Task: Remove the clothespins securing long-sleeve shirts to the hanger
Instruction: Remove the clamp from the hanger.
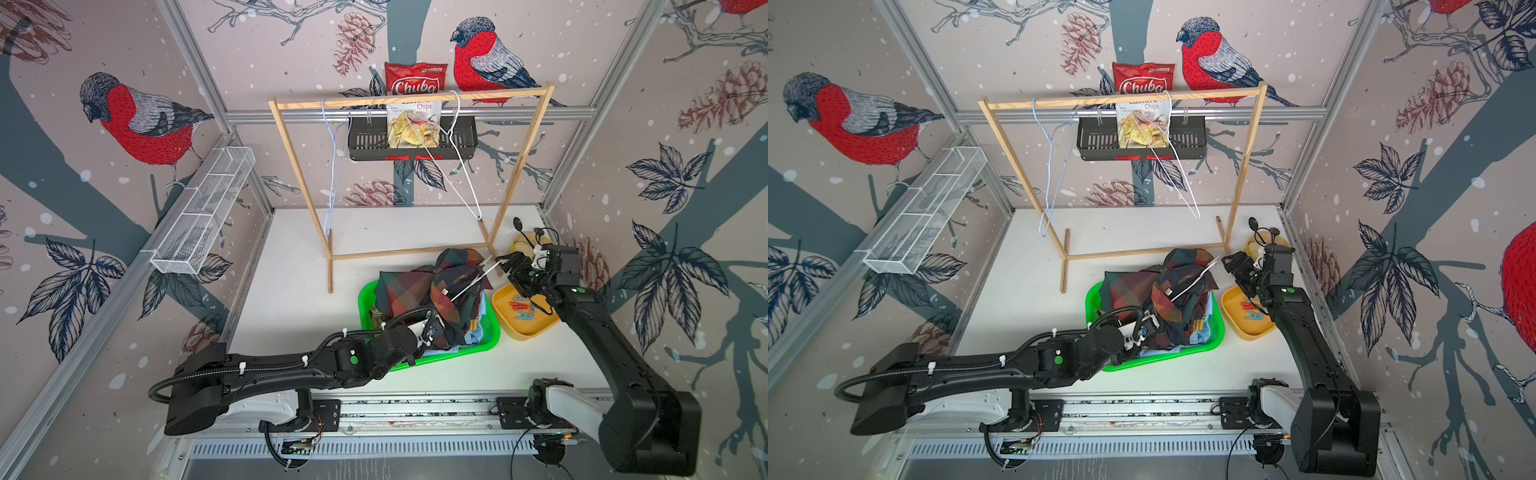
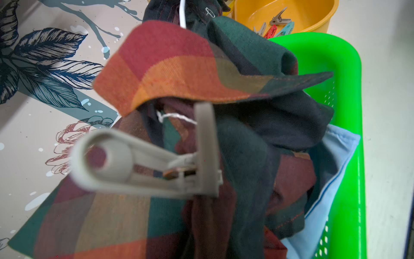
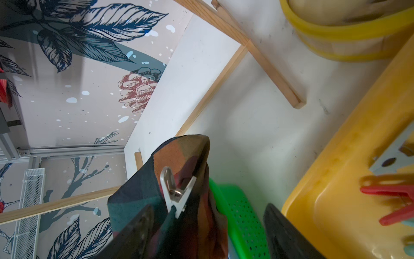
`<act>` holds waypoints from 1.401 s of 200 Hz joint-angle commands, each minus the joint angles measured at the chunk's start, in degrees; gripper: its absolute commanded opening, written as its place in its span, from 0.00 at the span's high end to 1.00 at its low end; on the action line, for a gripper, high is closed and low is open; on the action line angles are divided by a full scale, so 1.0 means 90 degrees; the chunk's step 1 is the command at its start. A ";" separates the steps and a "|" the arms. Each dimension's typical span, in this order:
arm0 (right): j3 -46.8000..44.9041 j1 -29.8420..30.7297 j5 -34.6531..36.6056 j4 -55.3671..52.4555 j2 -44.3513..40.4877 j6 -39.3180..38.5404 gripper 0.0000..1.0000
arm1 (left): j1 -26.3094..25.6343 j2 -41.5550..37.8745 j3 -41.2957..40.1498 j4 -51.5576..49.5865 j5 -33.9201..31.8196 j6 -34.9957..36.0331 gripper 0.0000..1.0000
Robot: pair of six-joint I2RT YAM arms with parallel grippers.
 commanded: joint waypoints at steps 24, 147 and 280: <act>0.0061 0.0030 -0.0279 0.0790 0.0449 0.0150 0.25 | -0.0273 0.0446 -0.0055 0.0209 -0.0246 0.0526 1.00; -0.0102 0.0320 -0.0251 0.1528 0.1114 0.0912 0.46 | -0.0702 0.0954 -0.0167 0.0425 -0.0683 0.0469 1.00; 0.0054 0.0665 0.0307 0.1334 0.1116 0.1076 0.84 | -0.0779 0.1047 -0.0118 0.0338 -0.0718 0.0351 1.00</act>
